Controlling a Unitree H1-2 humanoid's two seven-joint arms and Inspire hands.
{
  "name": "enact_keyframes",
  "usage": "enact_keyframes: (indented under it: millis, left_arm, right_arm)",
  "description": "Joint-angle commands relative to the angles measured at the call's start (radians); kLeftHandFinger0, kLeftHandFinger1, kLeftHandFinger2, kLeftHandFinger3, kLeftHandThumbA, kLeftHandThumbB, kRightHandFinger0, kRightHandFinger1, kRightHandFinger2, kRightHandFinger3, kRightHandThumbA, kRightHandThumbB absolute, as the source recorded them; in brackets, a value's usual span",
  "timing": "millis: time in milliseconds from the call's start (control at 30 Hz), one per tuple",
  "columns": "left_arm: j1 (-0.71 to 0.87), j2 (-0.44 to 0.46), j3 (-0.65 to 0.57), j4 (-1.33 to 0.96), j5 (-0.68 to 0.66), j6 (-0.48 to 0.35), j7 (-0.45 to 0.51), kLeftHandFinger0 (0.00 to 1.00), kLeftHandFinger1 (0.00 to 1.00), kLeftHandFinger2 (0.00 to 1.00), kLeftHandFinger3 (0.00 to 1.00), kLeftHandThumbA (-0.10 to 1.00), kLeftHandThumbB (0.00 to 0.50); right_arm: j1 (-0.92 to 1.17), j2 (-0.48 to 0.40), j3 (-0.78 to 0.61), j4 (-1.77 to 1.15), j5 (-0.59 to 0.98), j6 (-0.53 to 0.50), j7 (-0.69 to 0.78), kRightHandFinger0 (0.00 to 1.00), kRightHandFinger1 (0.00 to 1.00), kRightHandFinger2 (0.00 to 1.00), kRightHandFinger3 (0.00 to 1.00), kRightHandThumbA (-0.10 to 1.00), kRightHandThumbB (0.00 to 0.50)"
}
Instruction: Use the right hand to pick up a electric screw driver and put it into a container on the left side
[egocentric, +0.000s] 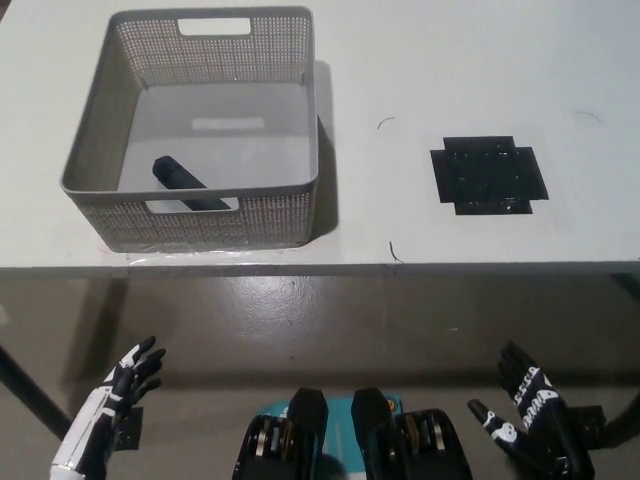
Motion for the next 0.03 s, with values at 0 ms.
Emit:
enact_keyframes:
  millis: [0]
  left_arm:
    - [-0.016,0.01,0.011,-0.013,-0.008,-0.018,0.015,1.0,1.0,1.0,1.0,1.0,0.331]
  right_arm:
    - [-0.018,0.001,-0.016,-0.005,0.024,-0.018,0.031,1.0,1.0,1.0,1.0,0.88,0.387]
